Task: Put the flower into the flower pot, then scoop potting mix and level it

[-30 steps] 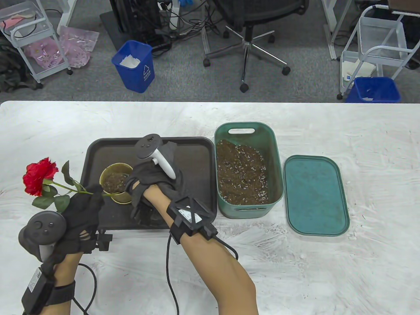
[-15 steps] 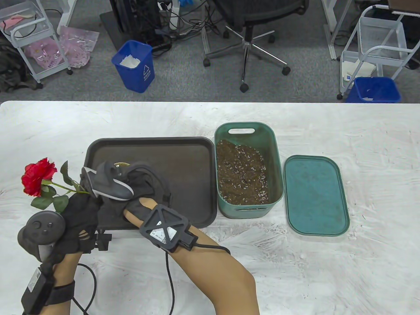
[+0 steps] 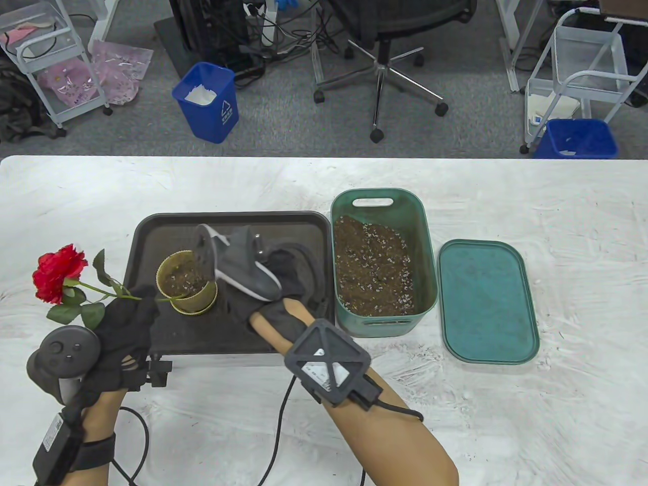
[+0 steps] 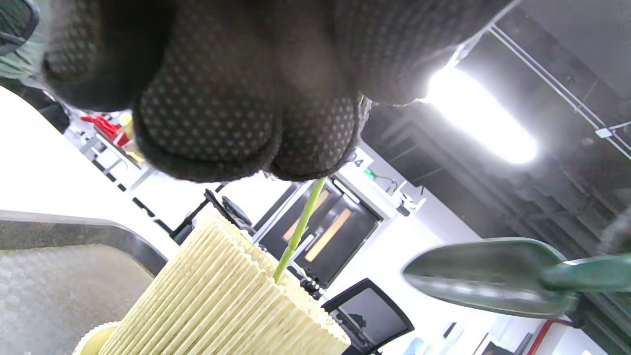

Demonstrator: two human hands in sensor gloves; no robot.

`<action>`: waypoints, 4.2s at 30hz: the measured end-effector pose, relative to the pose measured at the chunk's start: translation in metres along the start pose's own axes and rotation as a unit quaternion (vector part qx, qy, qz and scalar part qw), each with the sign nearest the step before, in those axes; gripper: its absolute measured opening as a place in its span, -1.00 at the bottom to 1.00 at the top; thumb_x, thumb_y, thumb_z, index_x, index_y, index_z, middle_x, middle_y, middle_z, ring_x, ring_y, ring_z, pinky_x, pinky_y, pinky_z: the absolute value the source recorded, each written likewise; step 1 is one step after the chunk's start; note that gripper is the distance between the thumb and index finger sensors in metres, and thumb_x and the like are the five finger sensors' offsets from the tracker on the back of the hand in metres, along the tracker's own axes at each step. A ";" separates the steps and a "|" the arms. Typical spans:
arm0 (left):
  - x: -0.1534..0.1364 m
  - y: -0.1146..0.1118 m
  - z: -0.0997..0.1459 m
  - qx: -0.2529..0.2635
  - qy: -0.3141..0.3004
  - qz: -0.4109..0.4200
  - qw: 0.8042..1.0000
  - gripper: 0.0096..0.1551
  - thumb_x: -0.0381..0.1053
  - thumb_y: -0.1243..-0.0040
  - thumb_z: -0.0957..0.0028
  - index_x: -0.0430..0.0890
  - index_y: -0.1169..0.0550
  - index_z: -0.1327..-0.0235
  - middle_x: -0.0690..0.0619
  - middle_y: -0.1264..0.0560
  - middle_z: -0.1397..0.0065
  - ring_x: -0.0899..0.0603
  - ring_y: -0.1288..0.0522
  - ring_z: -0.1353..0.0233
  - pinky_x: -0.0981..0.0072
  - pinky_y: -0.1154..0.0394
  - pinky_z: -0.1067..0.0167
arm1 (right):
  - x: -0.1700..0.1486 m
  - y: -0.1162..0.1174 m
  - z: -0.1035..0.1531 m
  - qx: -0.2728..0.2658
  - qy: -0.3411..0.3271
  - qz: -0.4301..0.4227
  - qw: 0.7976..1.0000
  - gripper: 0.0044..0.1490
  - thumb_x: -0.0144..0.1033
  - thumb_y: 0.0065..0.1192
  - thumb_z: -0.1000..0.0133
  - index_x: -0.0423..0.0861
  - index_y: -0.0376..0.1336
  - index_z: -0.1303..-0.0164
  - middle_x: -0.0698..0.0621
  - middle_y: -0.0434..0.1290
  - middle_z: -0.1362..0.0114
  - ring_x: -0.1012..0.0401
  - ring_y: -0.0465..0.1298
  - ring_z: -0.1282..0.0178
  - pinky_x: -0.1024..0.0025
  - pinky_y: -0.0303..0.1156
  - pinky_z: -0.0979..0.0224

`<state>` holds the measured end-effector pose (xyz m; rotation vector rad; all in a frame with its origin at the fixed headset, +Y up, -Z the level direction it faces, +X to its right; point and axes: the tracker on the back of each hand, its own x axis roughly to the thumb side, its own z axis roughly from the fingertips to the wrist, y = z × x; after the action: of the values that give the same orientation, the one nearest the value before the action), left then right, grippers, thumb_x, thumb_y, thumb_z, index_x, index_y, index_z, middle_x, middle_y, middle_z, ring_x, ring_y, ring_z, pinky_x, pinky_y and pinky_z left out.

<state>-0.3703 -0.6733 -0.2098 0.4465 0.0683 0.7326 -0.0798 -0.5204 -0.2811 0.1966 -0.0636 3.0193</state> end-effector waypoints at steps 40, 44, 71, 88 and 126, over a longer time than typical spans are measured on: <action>-0.001 0.000 -0.001 -0.002 0.002 -0.002 1.000 -0.49 0.09 -0.29 0.16 -0.11 -0.73 0.04 0.03 -0.77 0.16 -0.14 -0.79 0.28 0.06 -0.69 0.15 | -0.204 0.114 -0.081 0.273 0.271 -0.118 0.916 -0.35 -0.31 0.23 0.11 -0.26 0.33 -0.19 -0.22 0.61 -0.05 0.00 0.73 0.31 0.07 0.71 0.29; 0.000 0.001 -0.002 -0.002 0.003 -0.002 1.000 -0.49 0.09 -0.29 0.16 -0.11 -0.74 0.04 0.03 -0.77 0.16 -0.14 -0.79 0.28 0.06 -0.69 0.16 | -0.210 0.118 -0.079 0.309 0.275 -0.191 0.890 -0.33 -0.29 0.20 0.10 -0.31 0.31 -0.19 -0.23 0.60 -0.03 0.04 0.73 0.34 0.12 0.72 0.33; 0.000 0.000 -0.001 -0.001 0.003 0.000 1.000 -0.49 0.09 -0.29 0.16 -0.11 -0.73 0.04 0.02 -0.77 0.16 -0.14 -0.79 0.28 0.06 -0.69 0.16 | -0.238 0.088 -0.030 0.237 0.274 -0.472 0.804 -0.34 -0.30 0.15 0.09 -0.32 0.30 -0.18 -0.24 0.59 -0.02 0.07 0.74 0.36 0.18 0.75 0.39; 0.000 0.000 -0.001 -0.003 0.001 0.001 1.000 -0.49 0.09 -0.29 0.16 -0.11 -0.73 0.04 0.02 -0.77 0.16 -0.14 -0.79 0.28 0.06 -0.69 0.15 | -0.189 0.067 -0.022 0.243 0.184 -0.503 0.809 -0.34 -0.28 0.17 0.07 -0.34 0.31 -0.17 -0.26 0.60 -0.01 0.07 0.76 0.39 0.21 0.76 0.43; -0.001 -0.001 -0.001 -0.003 -0.004 -0.004 1.000 -0.49 0.09 -0.29 0.16 -0.11 -0.73 0.04 0.02 -0.77 0.16 -0.14 -0.79 0.28 0.06 -0.69 0.16 | 0.057 0.113 -0.019 0.110 -0.062 -0.131 0.983 -0.33 -0.24 0.38 0.09 -0.29 0.33 -0.16 -0.24 0.62 -0.01 0.05 0.75 0.40 0.15 0.74 0.41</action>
<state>-0.3702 -0.6740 -0.2110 0.4436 0.0609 0.7235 -0.1517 -0.6256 -0.2966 0.3803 0.2668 2.7433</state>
